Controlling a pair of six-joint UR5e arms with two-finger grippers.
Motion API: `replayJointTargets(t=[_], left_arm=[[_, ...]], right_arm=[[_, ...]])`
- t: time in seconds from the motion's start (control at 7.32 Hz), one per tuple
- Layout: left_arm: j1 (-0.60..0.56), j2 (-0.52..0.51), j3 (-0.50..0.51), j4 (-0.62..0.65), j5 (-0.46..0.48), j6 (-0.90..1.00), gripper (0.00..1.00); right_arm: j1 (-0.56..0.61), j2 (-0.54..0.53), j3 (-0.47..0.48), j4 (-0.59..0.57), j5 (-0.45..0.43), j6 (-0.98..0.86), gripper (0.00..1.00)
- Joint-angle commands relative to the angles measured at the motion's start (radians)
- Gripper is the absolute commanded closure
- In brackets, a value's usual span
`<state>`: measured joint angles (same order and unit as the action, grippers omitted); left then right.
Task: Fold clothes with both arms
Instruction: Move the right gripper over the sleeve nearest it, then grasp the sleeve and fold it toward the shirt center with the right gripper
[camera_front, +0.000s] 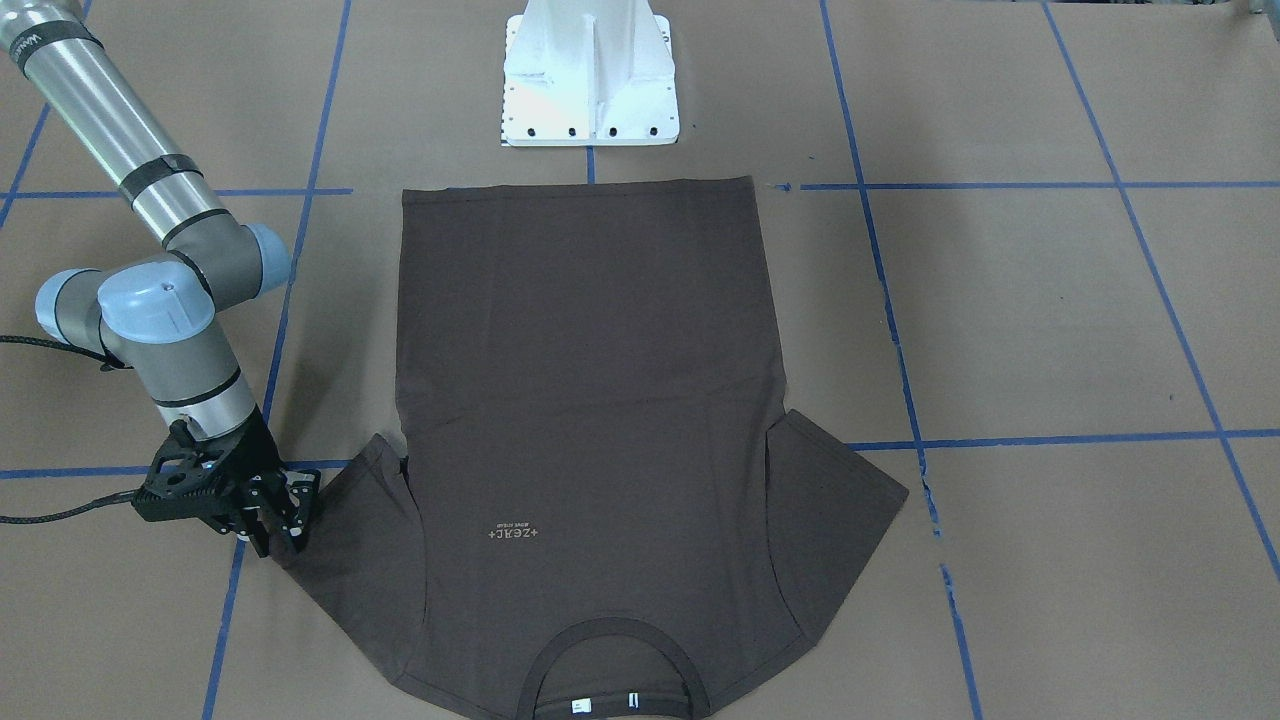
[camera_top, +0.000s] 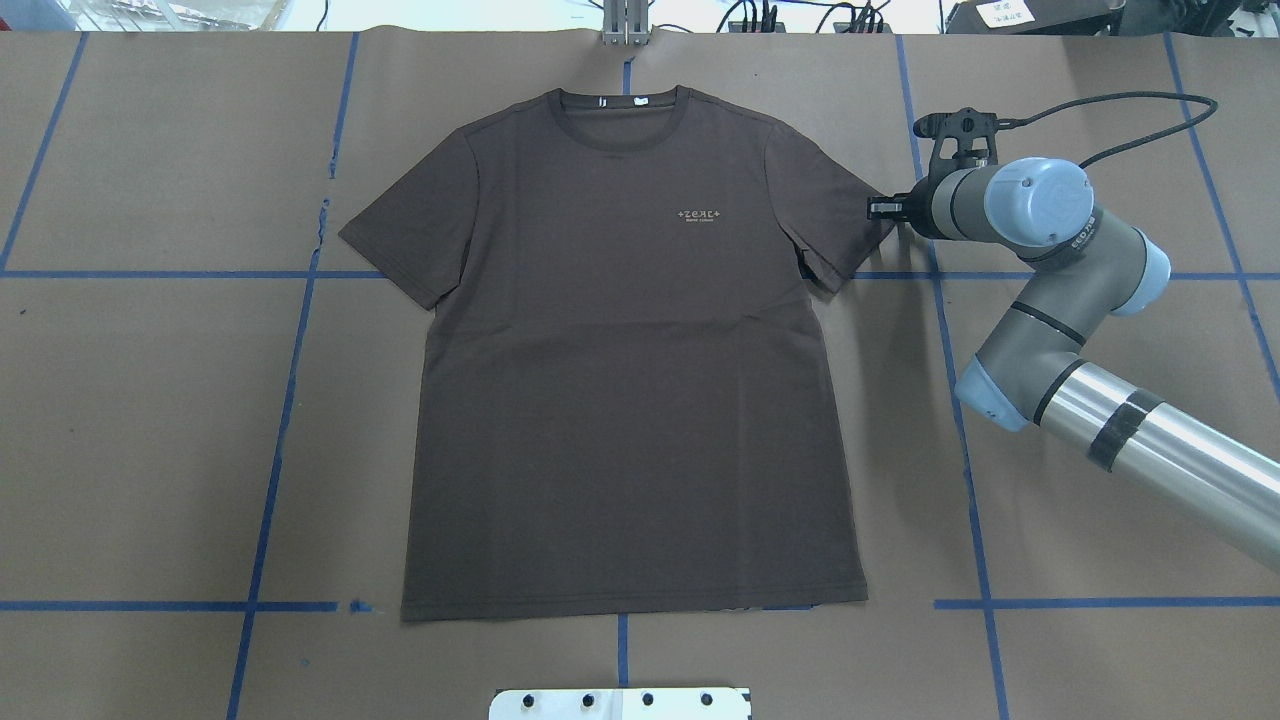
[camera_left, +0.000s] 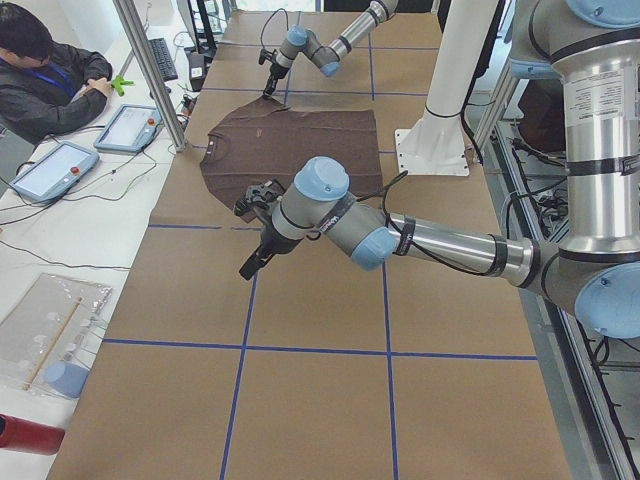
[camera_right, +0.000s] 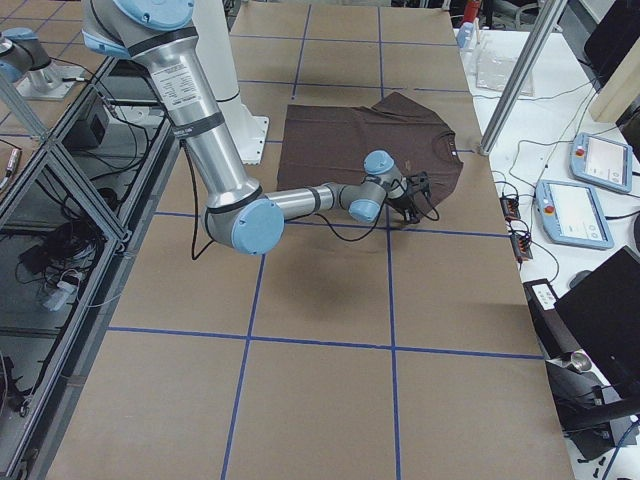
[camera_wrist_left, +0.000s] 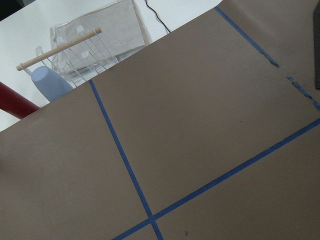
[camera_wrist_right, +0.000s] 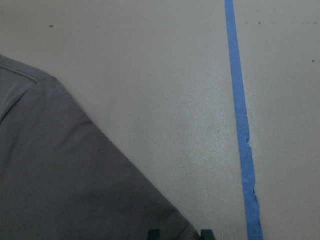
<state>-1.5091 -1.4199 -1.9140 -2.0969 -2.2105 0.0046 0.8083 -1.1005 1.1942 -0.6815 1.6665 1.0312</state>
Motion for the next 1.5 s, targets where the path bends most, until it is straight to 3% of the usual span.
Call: replayJointTargets(t=[0.0,0.27,0.68,0.82,1.23,1.37], left_arm=[[0.001,-0.001,0.001,0.0,0.0,0.0,0.0],[0.001,-0.001,0.003,0.0,0.0,0.0,0.0],[0.001,-0.001,0.003,0.0,0.0,-0.002,0.0],[0.0,-0.001,0.004,0.0,0.0,-0.002,0.0],[0.001,-0.002,0.007,0.0,0.0,0.0,0.0],[0.001,-0.002,0.006,0.0,0.0,0.0,0.0]], right_arm=[[0.0,0.01,0.001,-0.001,-0.001,0.029,1.0],[0.0,0.059,0.01,-0.045,0.002,0.032,1.0],[-0.017,0.192,0.102,-0.307,-0.039,0.047,1.0],[-0.053,0.246,0.104,-0.369,-0.092,0.058,1.0],[-0.138,0.3,0.094,-0.391,-0.194,0.148,1.0],[-0.144,0.298,0.094,-0.391,-0.195,0.147,0.84]])
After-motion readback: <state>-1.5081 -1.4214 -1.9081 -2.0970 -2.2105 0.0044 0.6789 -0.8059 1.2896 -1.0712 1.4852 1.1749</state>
